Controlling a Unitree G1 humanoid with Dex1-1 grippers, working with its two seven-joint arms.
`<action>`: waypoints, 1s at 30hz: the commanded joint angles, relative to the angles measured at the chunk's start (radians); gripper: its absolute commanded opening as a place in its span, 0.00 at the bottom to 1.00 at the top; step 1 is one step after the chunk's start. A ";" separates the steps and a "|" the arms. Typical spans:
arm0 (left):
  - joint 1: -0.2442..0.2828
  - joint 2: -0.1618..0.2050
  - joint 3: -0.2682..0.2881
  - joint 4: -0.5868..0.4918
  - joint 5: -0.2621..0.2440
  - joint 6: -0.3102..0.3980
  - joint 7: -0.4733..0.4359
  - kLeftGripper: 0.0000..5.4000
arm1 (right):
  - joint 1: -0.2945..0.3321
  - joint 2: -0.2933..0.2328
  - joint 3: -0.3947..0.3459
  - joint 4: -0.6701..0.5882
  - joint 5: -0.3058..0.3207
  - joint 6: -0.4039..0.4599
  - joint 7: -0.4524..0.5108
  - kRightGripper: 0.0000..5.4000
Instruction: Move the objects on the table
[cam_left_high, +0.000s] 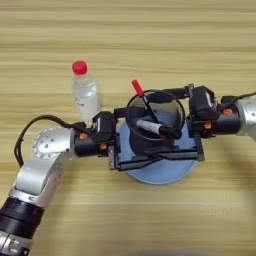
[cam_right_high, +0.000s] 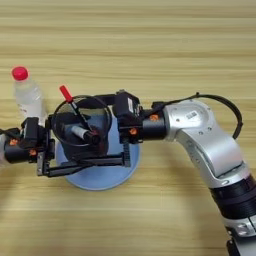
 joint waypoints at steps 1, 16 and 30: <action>-0.008 0.000 0.005 0.001 0.004 -0.017 -0.003 0.86 | -0.009 -0.008 0.002 -0.016 0.011 0.004 0.004 1.00; -0.014 -0.009 0.015 0.027 0.010 -0.025 0.001 0.86 | 0.048 -0.075 -0.049 -0.074 0.058 -0.005 0.040 1.00; -0.017 -0.013 0.022 0.041 0.012 -0.037 0.000 0.86 | 0.134 -0.120 -0.148 -0.099 0.112 -0.027 0.037 1.00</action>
